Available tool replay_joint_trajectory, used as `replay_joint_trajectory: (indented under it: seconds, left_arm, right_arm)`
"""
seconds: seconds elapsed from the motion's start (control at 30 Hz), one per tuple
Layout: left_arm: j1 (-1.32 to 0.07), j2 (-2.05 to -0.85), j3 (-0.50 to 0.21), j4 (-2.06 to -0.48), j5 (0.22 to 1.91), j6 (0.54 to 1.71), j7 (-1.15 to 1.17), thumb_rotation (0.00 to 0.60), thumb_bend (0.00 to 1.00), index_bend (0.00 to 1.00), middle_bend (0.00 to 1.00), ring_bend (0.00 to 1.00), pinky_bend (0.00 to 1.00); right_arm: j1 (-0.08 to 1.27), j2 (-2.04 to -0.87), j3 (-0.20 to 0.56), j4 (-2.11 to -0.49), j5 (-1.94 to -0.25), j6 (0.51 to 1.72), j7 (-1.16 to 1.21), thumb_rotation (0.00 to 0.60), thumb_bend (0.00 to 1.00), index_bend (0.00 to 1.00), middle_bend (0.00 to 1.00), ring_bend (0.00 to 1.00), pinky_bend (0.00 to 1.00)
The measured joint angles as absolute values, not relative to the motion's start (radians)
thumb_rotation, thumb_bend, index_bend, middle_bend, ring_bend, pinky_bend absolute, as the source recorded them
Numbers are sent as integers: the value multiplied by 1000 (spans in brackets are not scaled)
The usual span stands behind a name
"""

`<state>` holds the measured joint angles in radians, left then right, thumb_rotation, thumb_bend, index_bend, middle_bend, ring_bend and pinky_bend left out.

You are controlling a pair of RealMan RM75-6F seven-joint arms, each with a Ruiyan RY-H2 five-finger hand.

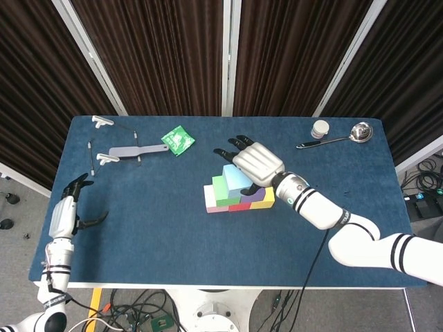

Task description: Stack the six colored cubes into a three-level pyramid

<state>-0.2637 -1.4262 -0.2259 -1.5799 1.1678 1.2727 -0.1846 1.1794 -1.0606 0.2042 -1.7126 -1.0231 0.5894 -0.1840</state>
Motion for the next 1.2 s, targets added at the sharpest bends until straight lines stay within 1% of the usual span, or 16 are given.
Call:
replay_joint_trajectory:
  seconds: [0.73,0.83,0.93,1.1,1.2]
  left_arm:
    - [-262,-1423,-227,-1561,1163,1244,-229,600,182,71,176,8,0]
    - [-261,-1422,-227,-1559,1164,1241,-235,600,182,71,176,8,0]
    - [-260,-1422,-226,-1560,1168,1242,-237,600,181,71,176,8,0]
    - [-258,-1421,-226,-1558,1167,1241,-248,600,181,71,176,8,0]
    - [-257,-1422,-226,-1556,1166,1237,-254,600,181,71,176,8,0]
  right_arm:
    - [1227,-1072,174,-1707,-924,582,-247,600,116,0,395,0,0]
    - [1231,-1072,169,-1708,-917,581,-250,600,106,0,380,0,0]
    - [1236,-1070,166,-1709,-909,573,-251,600,91,0,319,0,0]
    - [1238,-1066,168,-1713,-903,577,-243,600,58,0,182,0,0]
    - [1240,-1060,167,-1716,-896,571,-239,600,43,0,137,0,0]
